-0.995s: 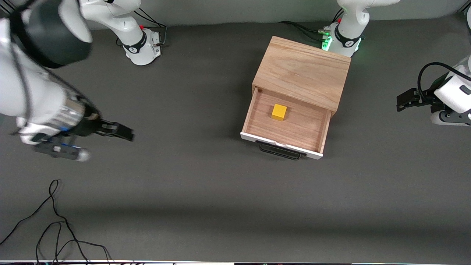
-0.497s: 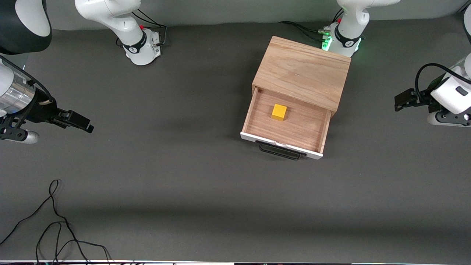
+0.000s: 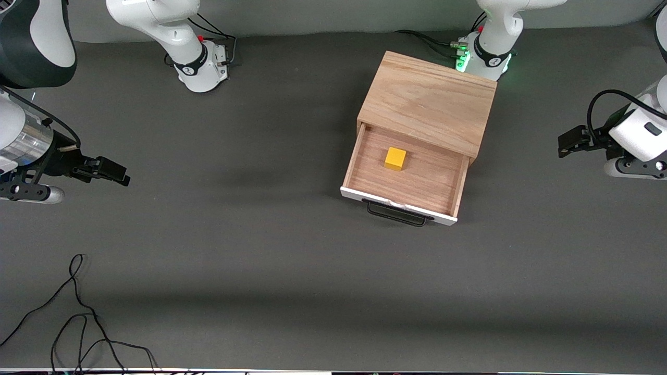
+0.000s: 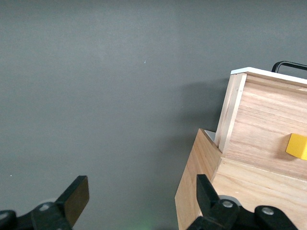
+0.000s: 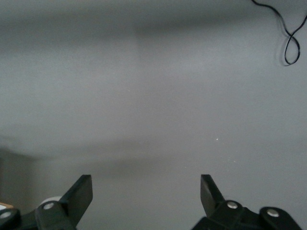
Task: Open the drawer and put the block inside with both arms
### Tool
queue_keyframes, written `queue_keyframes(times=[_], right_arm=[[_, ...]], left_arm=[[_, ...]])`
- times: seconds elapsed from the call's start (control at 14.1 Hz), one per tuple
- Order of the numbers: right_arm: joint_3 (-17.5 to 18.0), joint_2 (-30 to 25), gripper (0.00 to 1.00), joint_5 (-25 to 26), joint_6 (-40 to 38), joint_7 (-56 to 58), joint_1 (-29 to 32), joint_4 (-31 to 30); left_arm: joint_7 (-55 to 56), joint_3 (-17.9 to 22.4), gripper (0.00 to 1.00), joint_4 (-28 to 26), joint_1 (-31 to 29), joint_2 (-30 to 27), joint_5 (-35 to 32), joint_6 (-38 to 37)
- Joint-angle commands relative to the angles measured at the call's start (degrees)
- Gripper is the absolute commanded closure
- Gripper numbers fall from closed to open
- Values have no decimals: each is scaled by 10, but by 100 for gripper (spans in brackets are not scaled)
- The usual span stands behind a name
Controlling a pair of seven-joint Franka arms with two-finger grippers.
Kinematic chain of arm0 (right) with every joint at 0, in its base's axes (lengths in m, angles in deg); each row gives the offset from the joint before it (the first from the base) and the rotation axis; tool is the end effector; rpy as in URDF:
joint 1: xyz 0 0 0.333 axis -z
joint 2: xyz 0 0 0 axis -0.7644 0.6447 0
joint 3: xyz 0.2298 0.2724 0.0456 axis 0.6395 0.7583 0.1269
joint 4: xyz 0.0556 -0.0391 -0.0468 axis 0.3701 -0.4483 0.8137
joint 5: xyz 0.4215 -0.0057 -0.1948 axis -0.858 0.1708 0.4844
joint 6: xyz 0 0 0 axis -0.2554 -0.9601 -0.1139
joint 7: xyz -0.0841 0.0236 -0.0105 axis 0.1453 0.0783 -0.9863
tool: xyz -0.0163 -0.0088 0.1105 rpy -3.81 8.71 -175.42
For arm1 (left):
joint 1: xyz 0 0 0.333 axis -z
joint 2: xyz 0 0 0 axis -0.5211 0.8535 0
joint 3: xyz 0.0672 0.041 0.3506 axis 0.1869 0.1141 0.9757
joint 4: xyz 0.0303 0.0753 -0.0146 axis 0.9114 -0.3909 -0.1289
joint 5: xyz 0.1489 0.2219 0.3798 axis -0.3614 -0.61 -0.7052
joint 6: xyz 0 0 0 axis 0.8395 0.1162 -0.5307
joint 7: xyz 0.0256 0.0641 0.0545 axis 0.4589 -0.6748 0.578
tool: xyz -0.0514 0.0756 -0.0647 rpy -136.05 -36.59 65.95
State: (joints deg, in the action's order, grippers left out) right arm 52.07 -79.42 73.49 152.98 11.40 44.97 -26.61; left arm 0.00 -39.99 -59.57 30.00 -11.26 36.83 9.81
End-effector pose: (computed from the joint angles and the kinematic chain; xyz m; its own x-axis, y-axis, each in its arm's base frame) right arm 0.6550 0.0258 0.5857 0.9919 -0.1269 -0.0037 -0.1269 -0.9912 -0.0388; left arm 0.6316 -0.0253 0.6108 0.9925 -0.0879 -0.0853 -0.0894 -0.9959 -0.0149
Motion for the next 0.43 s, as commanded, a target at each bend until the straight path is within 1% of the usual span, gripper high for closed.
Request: queue_keyframes(times=[0.0,0.14,0.36], right_arm=[[30,-8,0,22,-6,9,23,2],[35,-13,0,22,-31,10,22,3],[34,-8,0,22,-34,15,23,11]], left_arm=[[-9,5,0,-5,7,-6,-5,-1],[-9,5,0,-5,6,-6,-5,-1],[-9,5,0,-5,6,-6,-5,0]])
